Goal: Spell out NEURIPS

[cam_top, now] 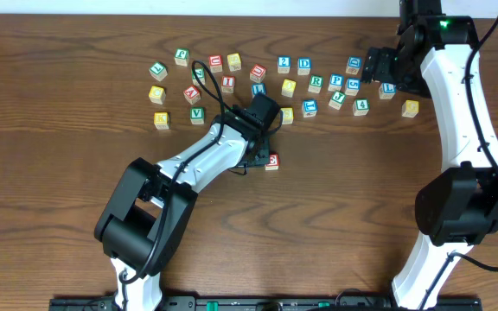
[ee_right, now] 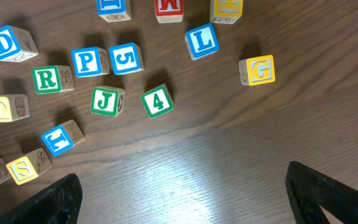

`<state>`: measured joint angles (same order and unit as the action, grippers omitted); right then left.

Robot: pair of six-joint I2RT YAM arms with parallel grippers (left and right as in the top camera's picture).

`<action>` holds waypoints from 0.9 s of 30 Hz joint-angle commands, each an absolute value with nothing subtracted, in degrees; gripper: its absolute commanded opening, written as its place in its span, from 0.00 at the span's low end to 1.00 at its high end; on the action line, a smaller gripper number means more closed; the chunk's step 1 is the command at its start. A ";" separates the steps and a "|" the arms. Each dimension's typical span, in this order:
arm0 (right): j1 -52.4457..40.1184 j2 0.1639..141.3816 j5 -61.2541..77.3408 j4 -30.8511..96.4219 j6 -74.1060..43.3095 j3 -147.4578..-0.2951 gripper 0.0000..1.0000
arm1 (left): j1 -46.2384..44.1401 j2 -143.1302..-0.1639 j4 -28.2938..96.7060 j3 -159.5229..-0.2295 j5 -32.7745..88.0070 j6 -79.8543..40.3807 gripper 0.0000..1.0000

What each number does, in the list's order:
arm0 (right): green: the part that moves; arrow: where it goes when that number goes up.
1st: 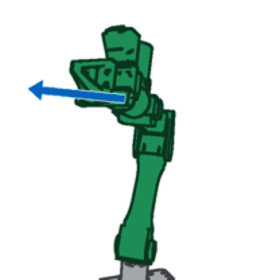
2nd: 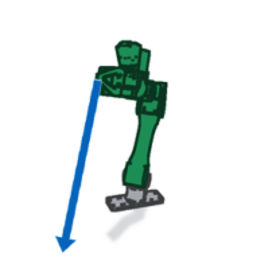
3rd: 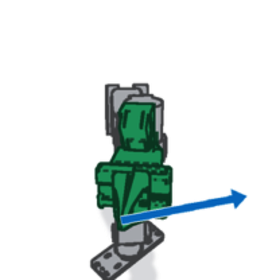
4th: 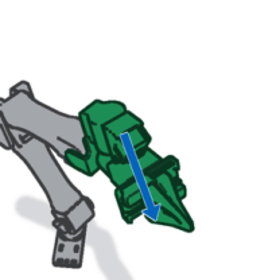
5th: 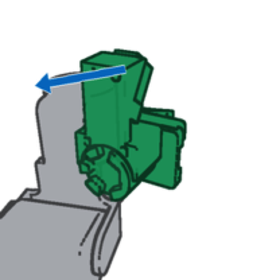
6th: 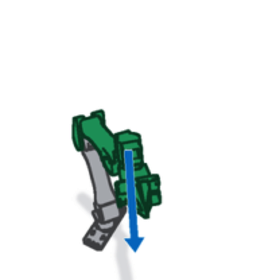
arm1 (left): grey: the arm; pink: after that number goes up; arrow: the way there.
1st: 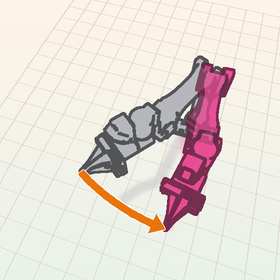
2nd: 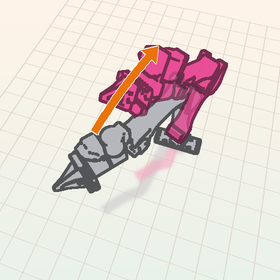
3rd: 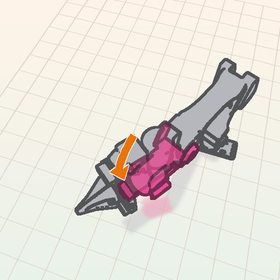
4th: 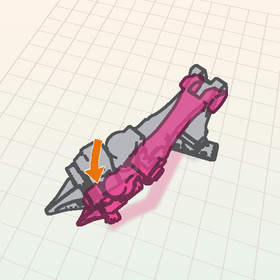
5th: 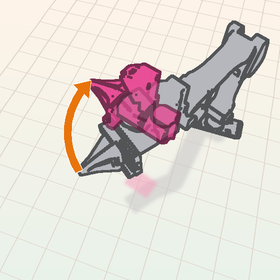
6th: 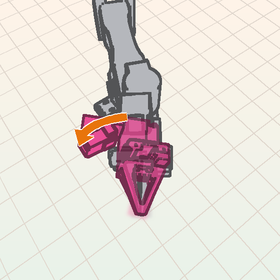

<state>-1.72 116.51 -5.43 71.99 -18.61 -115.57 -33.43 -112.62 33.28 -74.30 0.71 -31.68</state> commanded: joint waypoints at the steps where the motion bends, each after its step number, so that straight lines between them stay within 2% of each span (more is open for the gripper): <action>1: -1.61 114.74 -6.02 72.03 -18.59 -116.77 0.99 | -33.12 -113.16 33.06 -75.61 -1.37 -31.92 0.31; 20: -1.61 114.74 -5.65 72.27 -18.59 -116.77 0.99 | -34.81 -113.16 33.95 -75.59 -0.49 -30.46 0.33; 21: -1.58 114.74 -5.65 72.27 -18.59 -116.77 0.99 | -34.81 -113.16 33.98 -75.59 -0.49 -30.46 0.34; 22: -1.58 114.74 -5.65 72.27 -18.59 -116.77 0.99 | -34.81 -113.16 33.98 -75.59 -0.49 -30.46 0.41; 23: -1.58 114.74 -5.65 72.27 -18.59 -116.77 0.99 | -34.81 -113.16 33.98 -75.59 -0.49 -30.46 0.42; 27: -1.58 114.74 -5.65 72.25 -18.59 -116.77 0.99 | -34.81 -113.16 33.95 -75.57 -0.49 -30.46 0.44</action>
<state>-1.72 116.51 -5.41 72.18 -18.61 -115.57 -34.83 -112.62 33.67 -74.30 -0.16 -31.05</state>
